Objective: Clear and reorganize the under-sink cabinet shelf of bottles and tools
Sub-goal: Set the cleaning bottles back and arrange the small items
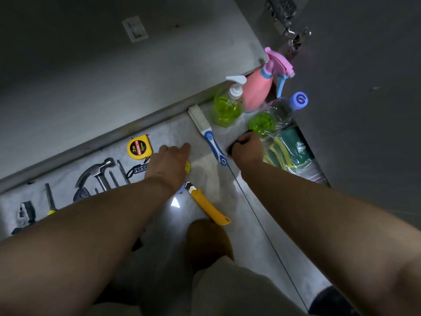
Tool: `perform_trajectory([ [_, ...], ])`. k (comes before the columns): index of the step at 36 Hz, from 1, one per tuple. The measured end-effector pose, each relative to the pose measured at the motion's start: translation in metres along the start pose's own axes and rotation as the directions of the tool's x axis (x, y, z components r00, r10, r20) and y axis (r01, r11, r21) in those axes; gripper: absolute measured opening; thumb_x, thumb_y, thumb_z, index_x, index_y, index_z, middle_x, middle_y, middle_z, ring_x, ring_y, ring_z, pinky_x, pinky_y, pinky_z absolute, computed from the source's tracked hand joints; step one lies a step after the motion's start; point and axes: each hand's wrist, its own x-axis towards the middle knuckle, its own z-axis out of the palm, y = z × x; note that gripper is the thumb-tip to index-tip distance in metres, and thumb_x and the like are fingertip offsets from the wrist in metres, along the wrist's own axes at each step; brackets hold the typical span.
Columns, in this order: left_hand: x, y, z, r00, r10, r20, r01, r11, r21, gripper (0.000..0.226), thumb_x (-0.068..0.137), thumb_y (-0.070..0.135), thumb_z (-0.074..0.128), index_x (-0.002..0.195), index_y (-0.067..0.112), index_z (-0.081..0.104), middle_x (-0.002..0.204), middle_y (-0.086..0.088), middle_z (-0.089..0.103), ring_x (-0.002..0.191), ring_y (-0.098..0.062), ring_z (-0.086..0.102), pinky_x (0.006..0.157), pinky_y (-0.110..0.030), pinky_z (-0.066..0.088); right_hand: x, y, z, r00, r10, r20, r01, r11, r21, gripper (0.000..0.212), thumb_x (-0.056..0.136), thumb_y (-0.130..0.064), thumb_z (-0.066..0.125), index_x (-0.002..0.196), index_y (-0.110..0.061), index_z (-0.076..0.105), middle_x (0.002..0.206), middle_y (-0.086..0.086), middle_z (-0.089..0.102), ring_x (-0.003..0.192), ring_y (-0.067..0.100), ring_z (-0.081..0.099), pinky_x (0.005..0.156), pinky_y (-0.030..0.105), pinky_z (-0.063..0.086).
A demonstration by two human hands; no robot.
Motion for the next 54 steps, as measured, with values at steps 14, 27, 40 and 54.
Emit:
perform_trajectory([
  [14, 0.005, 0.011, 0.002, 0.974, -0.211, -0.082, 0.089, 0.689, -0.719, 0.009, 0.09, 0.02, 0.071, 0.096, 0.026, 0.068, 0.078, 0.015, 0.063, 0.084, -0.012, 0.065, 0.068, -0.013, 0.043, -0.035, 0.016, -0.011, 0.966, -0.245, 0.086, 0.239, 0.968, 0.079, 0.043, 0.085, -0.004, 0.06, 0.126, -0.013, 0.052, 0.118, 0.012, 0.058, 0.092, 0.013, 0.06, 0.087, 0.035, 0.053],
  [27, -0.013, 0.036, 0.011, 0.996, -0.089, -0.016, 0.048, 0.672, -0.739, 0.021, 0.091, 0.013, 0.07, 0.11, 0.008, 0.074, 0.098, -0.008, 0.075, 0.08, -0.004, 0.069, 0.074, -0.017, 0.051, -0.059, 0.047, -0.031, 0.976, 0.01, 0.217, -0.077, 0.949, 0.304, 0.008, 0.09, -0.009, 0.066, 0.097, -0.014, 0.066, 0.077, 0.009, 0.071, 0.068, 0.019, 0.067, 0.065, 0.033, 0.056],
  [40, -0.05, -0.024, 0.012, 0.999, 0.031, -0.043, -0.042, 0.96, -0.277, 0.044, 0.084, 0.032, 0.074, 0.126, 0.024, 0.065, 0.124, -0.004, 0.06, 0.119, -0.026, 0.054, 0.098, -0.04, 0.046, -0.027, 0.033, -0.026, 0.941, 0.332, 0.058, -0.306, 0.769, 0.562, 0.041, 0.078, 0.006, 0.073, 0.098, -0.016, 0.045, 0.102, 0.023, 0.069, 0.083, 0.033, 0.074, 0.083, 0.044, 0.061],
  [54, -0.081, -0.048, 0.015, 0.967, -0.187, -0.171, 0.138, 0.955, -0.262, 0.044, 0.09, 0.019, 0.06, 0.134, 0.018, 0.057, 0.127, -0.01, 0.051, 0.118, -0.032, 0.048, 0.097, -0.046, 0.045, -0.121, 0.083, -0.009, 0.839, -0.206, 0.503, 0.484, 0.706, -0.518, 0.031, 0.082, -0.038, 0.068, 0.107, -0.021, 0.058, 0.106, 0.004, 0.056, 0.101, 0.024, 0.055, 0.082, 0.042, 0.053],
])
